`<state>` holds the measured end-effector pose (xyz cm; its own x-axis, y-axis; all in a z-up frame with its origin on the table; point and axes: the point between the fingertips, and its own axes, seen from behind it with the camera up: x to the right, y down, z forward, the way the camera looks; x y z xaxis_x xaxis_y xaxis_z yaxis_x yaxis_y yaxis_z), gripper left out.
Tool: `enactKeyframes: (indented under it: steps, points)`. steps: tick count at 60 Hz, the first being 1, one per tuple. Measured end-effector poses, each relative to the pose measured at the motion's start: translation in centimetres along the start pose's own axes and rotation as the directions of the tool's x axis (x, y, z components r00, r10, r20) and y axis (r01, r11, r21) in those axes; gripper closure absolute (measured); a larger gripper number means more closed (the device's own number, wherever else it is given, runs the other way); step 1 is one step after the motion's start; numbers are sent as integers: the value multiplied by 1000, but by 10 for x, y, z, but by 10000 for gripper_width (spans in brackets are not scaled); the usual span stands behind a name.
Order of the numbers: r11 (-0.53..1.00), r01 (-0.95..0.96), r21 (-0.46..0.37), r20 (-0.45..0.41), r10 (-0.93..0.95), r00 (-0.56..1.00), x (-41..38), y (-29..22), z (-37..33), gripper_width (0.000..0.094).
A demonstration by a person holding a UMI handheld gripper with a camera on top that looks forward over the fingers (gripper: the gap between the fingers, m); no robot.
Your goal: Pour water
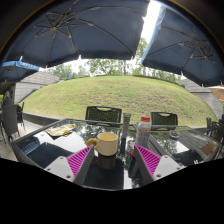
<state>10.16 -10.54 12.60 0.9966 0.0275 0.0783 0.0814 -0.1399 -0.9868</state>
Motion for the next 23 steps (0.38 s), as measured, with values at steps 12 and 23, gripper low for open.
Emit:
enactKeyframes:
  steps: [12,23]
  points:
    - [994,106,-21,47,-105,993,-35,23,-21,105]
    - [994,88,-65,122,-80,989,-58,45,-17,157]
